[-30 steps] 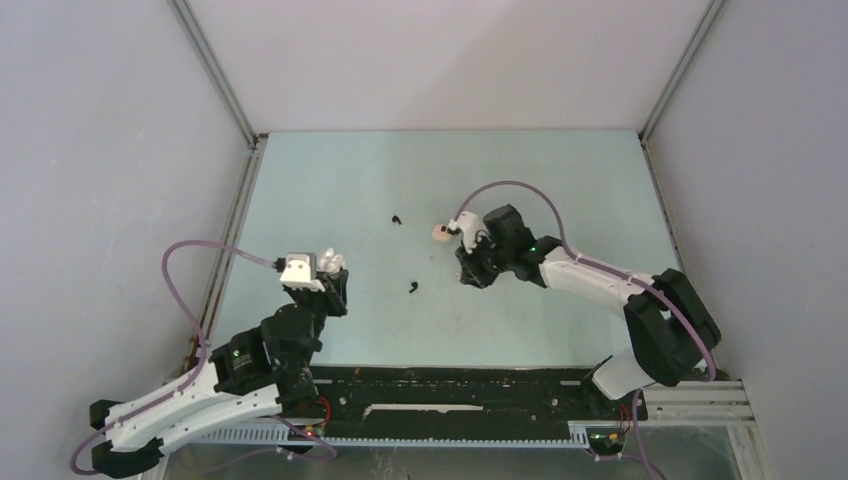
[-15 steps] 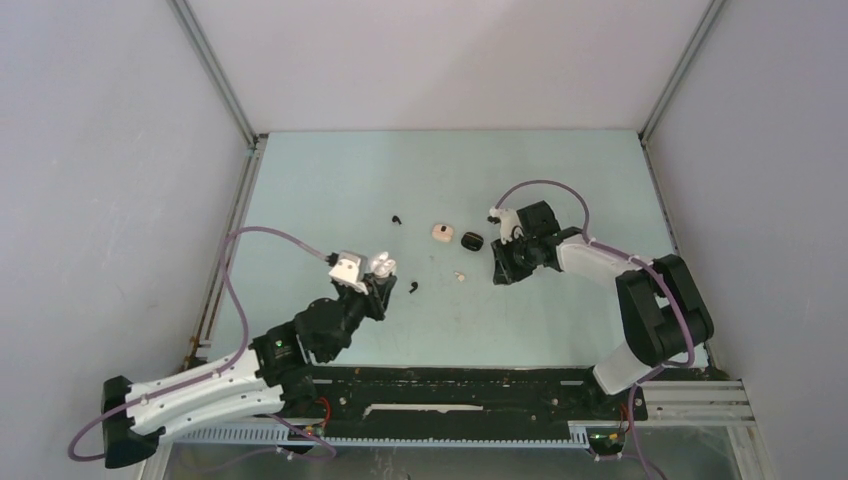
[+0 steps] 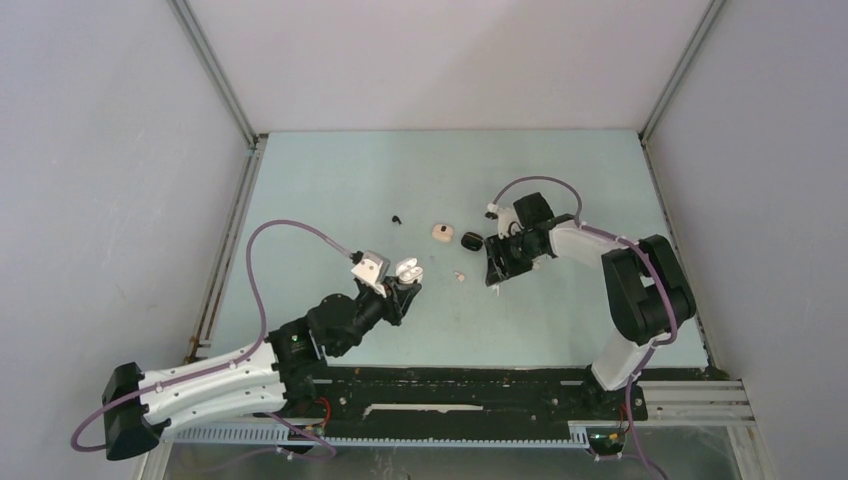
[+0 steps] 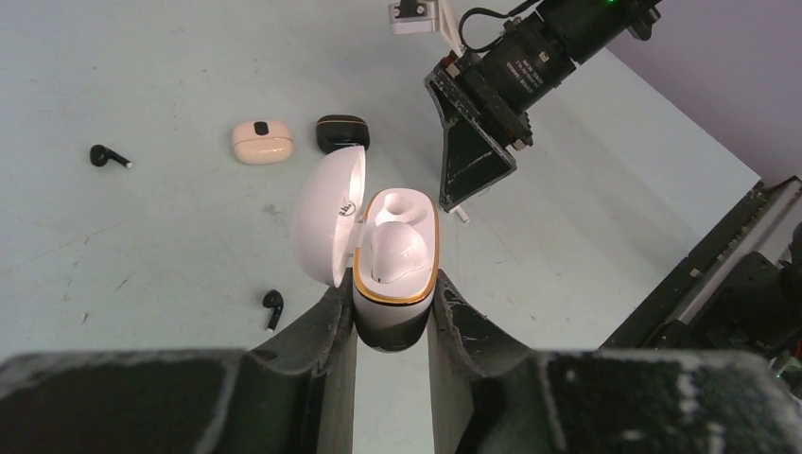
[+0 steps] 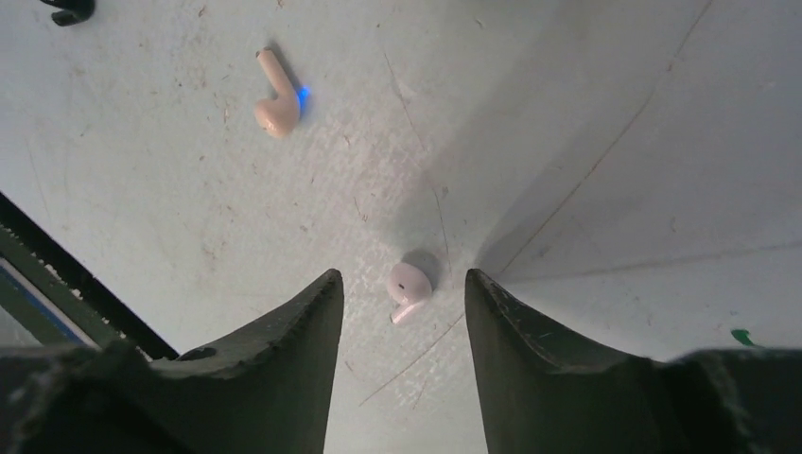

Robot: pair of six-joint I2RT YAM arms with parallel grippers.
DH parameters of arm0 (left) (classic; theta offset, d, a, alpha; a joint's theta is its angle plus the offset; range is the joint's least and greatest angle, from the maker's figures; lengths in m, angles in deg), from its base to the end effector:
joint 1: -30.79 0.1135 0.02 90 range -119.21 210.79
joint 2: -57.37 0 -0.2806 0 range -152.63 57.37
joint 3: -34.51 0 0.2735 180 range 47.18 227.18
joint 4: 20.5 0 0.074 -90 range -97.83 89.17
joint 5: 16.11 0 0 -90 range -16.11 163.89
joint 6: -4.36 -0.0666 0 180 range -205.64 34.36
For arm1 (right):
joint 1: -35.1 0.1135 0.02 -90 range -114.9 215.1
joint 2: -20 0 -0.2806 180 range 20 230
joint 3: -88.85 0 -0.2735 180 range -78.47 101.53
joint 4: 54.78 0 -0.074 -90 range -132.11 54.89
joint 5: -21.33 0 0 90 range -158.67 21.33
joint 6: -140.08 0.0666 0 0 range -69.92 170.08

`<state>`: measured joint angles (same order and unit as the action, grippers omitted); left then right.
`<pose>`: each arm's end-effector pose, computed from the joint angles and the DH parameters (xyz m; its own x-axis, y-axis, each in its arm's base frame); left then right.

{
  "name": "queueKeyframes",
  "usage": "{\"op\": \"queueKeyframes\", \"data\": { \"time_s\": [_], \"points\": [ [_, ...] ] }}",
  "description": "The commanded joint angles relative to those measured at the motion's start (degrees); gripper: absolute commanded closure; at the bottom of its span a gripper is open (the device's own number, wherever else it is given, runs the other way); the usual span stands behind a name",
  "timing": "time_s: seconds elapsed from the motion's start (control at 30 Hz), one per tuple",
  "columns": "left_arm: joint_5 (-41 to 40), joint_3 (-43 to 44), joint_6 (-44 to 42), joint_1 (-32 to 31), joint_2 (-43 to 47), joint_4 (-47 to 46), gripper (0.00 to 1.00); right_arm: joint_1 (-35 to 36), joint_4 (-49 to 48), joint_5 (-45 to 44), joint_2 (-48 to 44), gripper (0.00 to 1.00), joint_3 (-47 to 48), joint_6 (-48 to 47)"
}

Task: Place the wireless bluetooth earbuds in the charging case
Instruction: Place the earbud at the center of the board, then pick up the earbud from the center of the board.

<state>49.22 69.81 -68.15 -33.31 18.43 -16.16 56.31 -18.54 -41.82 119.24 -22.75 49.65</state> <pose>0.1158 -0.1749 0.2538 -0.2493 -0.1119 -0.9619 0.5892 0.7708 -0.2424 0.3171 0.1553 0.1274 -0.8550 -0.3390 -0.3926 -0.4932 0.7656 0.4131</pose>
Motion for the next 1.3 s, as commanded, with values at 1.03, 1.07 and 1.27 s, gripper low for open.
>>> {"op": "queueKeyframes", "data": {
  "time_s": [1.03, 1.07, 1.27],
  "points": [
    [6.23, 0.22, 0.52, -0.06, -1.76, -5.97, 0.96, 10.84, 9.95, -16.9, 2.51, 0.57, 9.01, -19.83],
    [6.24, 0.14, 0.52, -0.06, -1.76, -5.99, 0.95, 10.9, 10.07, -17.04, 2.65, 0.57, 9.01, -19.75],
    [6.33, 0.04, 0.52, -0.06, -1.67, -5.7, 0.95, 11.46, 10.69, -18.15, 3.56, 0.6, 9.01, -19.78]
  ]
}}
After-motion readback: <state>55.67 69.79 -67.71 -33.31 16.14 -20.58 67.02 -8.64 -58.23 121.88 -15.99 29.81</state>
